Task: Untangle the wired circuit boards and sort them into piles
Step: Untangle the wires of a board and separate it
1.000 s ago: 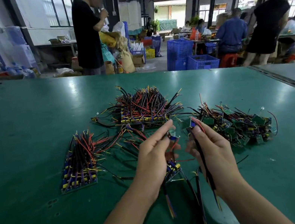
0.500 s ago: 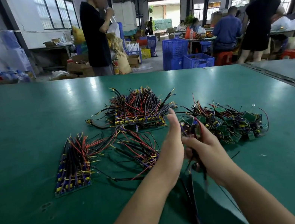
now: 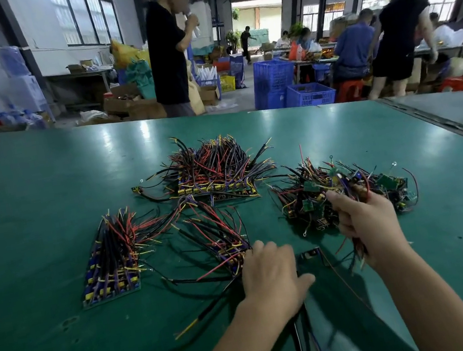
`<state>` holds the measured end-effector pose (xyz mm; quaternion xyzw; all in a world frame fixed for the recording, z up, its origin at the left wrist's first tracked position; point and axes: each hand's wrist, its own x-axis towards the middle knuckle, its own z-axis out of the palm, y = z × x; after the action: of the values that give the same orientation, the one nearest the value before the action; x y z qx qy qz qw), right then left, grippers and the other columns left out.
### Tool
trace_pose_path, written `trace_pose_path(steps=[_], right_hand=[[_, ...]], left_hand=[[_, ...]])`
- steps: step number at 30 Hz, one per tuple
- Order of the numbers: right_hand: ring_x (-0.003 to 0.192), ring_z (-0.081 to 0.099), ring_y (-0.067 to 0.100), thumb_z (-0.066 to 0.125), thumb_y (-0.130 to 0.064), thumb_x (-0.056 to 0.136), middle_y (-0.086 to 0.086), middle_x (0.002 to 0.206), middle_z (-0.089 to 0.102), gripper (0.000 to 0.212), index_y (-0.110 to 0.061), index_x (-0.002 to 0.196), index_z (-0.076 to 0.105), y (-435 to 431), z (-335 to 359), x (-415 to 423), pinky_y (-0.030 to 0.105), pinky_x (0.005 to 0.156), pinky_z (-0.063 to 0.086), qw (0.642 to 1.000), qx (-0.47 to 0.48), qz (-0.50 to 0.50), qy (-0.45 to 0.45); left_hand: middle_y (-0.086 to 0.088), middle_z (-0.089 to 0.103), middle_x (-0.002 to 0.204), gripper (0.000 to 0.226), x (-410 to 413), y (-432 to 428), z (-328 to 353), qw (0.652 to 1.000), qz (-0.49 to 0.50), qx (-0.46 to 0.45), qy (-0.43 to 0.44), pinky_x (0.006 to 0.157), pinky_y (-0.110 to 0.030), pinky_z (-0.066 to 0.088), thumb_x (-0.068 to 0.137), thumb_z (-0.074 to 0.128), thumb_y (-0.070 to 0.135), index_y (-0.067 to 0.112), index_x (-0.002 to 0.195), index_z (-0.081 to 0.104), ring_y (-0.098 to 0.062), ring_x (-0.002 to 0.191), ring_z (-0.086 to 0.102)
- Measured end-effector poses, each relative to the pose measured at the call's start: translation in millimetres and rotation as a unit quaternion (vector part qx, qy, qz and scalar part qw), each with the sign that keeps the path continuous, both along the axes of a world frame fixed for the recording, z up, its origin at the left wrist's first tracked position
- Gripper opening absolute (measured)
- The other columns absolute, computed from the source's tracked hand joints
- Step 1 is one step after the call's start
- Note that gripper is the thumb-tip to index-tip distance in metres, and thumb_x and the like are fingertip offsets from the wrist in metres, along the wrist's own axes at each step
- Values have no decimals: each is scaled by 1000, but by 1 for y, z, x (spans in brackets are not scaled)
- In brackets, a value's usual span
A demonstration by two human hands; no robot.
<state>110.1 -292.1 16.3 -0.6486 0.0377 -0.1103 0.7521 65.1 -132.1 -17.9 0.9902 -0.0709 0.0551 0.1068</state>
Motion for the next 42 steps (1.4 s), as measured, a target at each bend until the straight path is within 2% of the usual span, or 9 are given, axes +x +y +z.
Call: trace_pose_path(steps=[6,9,14,21,26,30,34,39,42], right_hand=[[39,37,9,66,-18,92,7,66,68,13,-7,88,64,4,-6,4,23,37,34,997,30,2,71],[40,46,14,65,-27,93,8,67,71,21,-8,84,65,7,-8,1,29,46,40,994,-80,1,78],[47,46,21,71,-31,87,6,51,52,37,-7,64,55,11,-11,-3,29,46,42,986,-140,18,89],[70,67,24,75,-27,84,12,72,70,26,-3,77,69,12,-17,5,38,73,58,990,-74,38,112],[86,72,31,81,-39,66,22,86,70,49,4,86,68,25,-17,-1,38,80,60,981,19,155,111],[99,69,33,93,-45,53,24,92,63,69,0,95,61,46,-21,-10,36,90,57,969,37,232,72],[84,71,28,83,-33,71,14,87,73,27,-9,78,73,60,-23,-18,35,83,57,961,4,277,20],[75,64,29,68,3,83,18,85,68,22,-8,101,66,62,-19,-21,40,71,55,959,-29,282,-14],[64,60,22,54,9,89,16,81,62,33,-8,117,55,64,-21,-25,34,56,52,961,-97,258,-22]], left_hand=[[-5,62,107,24,3,-2,-2,999,8,8,-42,91,-37,35,97,49,34,16,107,61,-27,108,48],[-6,55,113,46,2,-7,-5,999,12,30,-30,95,-40,33,94,47,54,13,114,57,-28,110,44],[-6,53,119,20,7,-9,-7,998,22,14,-52,96,-38,32,100,46,23,14,116,55,-27,113,41],[-4,62,100,12,7,5,-7,990,72,-89,-84,86,-38,33,99,46,16,18,109,53,-27,101,51],[4,68,84,8,9,18,2,875,74,-452,-156,73,-22,47,96,57,14,20,92,60,-10,82,64],[13,68,76,22,10,25,7,791,101,-578,-173,69,-11,48,91,64,10,31,84,62,5,74,64],[0,71,71,11,11,22,8,717,119,-670,-149,58,-26,54,89,67,13,20,81,66,-8,59,64],[1,73,77,15,6,17,10,729,90,-668,-122,64,-41,59,89,65,12,22,80,70,-15,69,69],[10,73,80,19,3,15,12,757,60,-634,-150,73,-25,55,87,68,12,29,78,71,-7,78,68]])
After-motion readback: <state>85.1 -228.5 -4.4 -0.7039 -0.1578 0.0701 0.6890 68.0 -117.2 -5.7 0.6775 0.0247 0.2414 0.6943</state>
